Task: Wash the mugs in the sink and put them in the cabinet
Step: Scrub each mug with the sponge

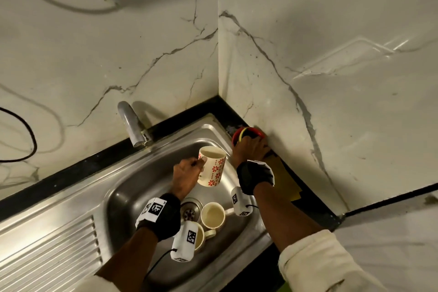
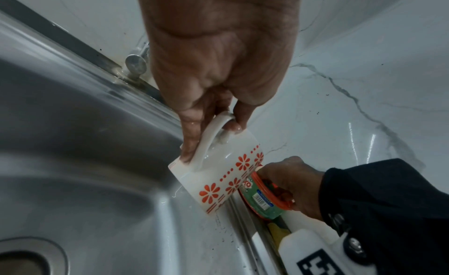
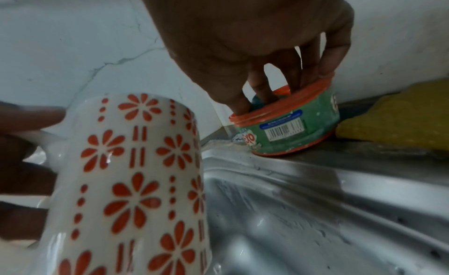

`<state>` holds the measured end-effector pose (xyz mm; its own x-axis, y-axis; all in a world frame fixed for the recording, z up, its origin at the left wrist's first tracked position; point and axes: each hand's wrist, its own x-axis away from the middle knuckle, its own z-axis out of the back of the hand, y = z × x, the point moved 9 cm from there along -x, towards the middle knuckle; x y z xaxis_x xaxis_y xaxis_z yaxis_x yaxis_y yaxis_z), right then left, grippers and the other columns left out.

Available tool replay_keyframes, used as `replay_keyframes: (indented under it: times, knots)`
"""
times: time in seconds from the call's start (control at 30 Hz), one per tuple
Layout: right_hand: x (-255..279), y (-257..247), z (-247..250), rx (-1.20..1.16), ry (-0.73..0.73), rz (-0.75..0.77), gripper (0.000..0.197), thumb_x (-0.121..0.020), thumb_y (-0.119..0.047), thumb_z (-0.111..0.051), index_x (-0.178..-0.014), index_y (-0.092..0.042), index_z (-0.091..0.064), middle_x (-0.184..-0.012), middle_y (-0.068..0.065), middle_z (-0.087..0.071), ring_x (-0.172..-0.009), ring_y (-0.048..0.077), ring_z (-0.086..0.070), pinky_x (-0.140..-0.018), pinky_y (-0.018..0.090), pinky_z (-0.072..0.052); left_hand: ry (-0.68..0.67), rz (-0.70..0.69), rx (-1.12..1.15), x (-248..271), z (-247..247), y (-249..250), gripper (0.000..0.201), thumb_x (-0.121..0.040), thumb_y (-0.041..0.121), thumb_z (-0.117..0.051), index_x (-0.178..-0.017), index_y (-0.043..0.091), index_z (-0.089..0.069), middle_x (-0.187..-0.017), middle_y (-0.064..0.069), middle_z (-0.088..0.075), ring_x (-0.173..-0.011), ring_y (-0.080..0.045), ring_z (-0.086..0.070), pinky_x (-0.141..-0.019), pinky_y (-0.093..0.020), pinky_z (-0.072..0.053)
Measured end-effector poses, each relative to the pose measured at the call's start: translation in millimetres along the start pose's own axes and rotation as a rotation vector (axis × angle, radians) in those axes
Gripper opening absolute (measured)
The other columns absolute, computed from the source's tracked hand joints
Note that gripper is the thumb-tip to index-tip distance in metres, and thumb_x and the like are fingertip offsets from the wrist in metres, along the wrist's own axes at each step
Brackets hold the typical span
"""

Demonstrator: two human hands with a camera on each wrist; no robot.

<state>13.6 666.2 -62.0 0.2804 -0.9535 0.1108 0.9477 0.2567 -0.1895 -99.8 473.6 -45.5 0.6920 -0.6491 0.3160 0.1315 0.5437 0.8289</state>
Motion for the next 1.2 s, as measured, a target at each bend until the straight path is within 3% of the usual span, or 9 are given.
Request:
replay_keyframes:
  times: [0.33, 0.47, 0.67, 0.73, 0.8, 0.9, 1.0, 1.13, 1.2]
  knots:
    - [-8, -6, 14, -0.045, -0.027, 0.112, 0.034, -0.092, -0.028, -0.056, -0.123, -0.012, -0.060, -0.134, 0.014, -0.056, -0.132, 0.038, -0.039, -0.113, 0.053, -0.020, 0.017, 0.031, 0.082, -11, 8, -12, 0.036, -0.095, 0.038, -0.059, -0.073, 0.011, -0.068, -0.082, -0.007, -0.073, -0.088, -0.024, -0.069, -0.089, -0.049, -0.055]
    - [2, 6, 40, -0.129, 0.072, -0.011, 0.027, -0.089, -0.029, -0.056, -0.109, -0.012, -0.064, -0.116, 0.014, -0.065, -0.119, 0.035, -0.049, -0.104, 0.050, -0.028, 0.059, 0.054, 0.126, -12, 16, -12, 0.043, -0.089, 0.046, -0.064, -0.073, 0.007, -0.070, -0.078, -0.009, -0.073, -0.084, -0.025, -0.071, -0.086, -0.047, -0.057]
    - [28, 9, 64, -0.907, 0.278, -0.078, 0.023, -0.095, -0.011, -0.050, -0.097, 0.003, -0.068, -0.092, 0.016, -0.067, -0.092, 0.034, -0.063, -0.081, 0.036, -0.044, 0.154, 0.142, 0.213, -8, 32, -33, 0.055, -0.074, 0.063, -0.073, -0.069, 0.008, -0.069, -0.073, -0.007, -0.074, -0.078, -0.024, -0.073, -0.082, -0.045, -0.059]
    - [37, -3, 59, -1.021, 0.198, -0.091, 0.024, -0.098, -0.012, -0.047, -0.099, 0.004, -0.065, -0.092, 0.012, -0.062, -0.088, 0.024, -0.058, -0.078, 0.027, -0.039, 0.172, 0.157, 0.259, -5, 36, -42, 0.056, -0.071, 0.064, -0.073, -0.068, 0.009, -0.069, -0.075, -0.007, -0.074, -0.079, -0.025, -0.073, -0.080, -0.047, -0.060]
    - [48, -23, 41, -1.136, 0.047, -0.095, 0.022, -0.099, -0.014, -0.047, -0.108, 0.002, -0.059, -0.103, 0.014, -0.061, -0.093, 0.026, -0.056, -0.080, 0.030, -0.040, 0.202, 0.184, 0.305, 1, 41, -46, 0.049, -0.075, 0.058, -0.074, -0.073, 0.009, -0.071, -0.079, -0.009, -0.075, -0.080, -0.026, -0.073, -0.078, -0.047, -0.061]
    - [75, -54, 26, -1.177, -0.046, 0.049, 0.013, -0.098, -0.013, -0.046, -0.098, -0.002, -0.053, -0.096, 0.013, -0.059, -0.084, 0.025, -0.054, -0.076, 0.032, -0.044, 0.250, 0.202, 0.382, 13, 56, -53, 0.041, -0.084, 0.046, -0.072, -0.088, 0.005, -0.073, -0.087, -0.015, -0.074, -0.083, -0.030, -0.073, -0.074, -0.048, -0.062]
    - [102, -72, 15, -1.070, -0.118, 0.152, 0.009, -0.099, -0.009, -0.044, -0.092, -0.006, -0.049, -0.088, 0.006, -0.055, -0.076, 0.017, -0.050, -0.058, 0.018, -0.032, 0.279, 0.227, 0.415, 23, 74, -63, 0.045, -0.086, 0.045, -0.070, -0.097, 0.001, -0.072, -0.088, -0.014, -0.074, -0.081, -0.028, -0.073, -0.072, -0.046, -0.062]
    - [146, -107, -6, -0.881, -0.162, 0.459, 0.008, -0.089, -0.006, -0.053, -0.092, -0.010, -0.047, -0.089, 0.013, -0.061, -0.081, 0.026, -0.059, -0.066, 0.029, -0.040, 0.311, 0.235, 0.411, 36, 94, -74, 0.037, -0.092, 0.040, -0.065, -0.097, 0.004, -0.072, -0.088, -0.012, -0.071, -0.077, -0.023, -0.070, -0.067, -0.039, -0.062]
    - [173, -126, -13, -0.785, -0.138, 0.678, 0.020, -0.087, -0.018, -0.064, -0.096, -0.009, -0.049, -0.090, 0.009, -0.059, -0.085, 0.024, -0.056, -0.071, 0.027, -0.035, 0.335, 0.240, 0.439, 40, 105, -85, 0.038, -0.092, 0.038, -0.060, -0.096, 0.002, -0.071, -0.095, -0.019, -0.071, -0.083, -0.030, -0.071, -0.070, -0.046, -0.062]
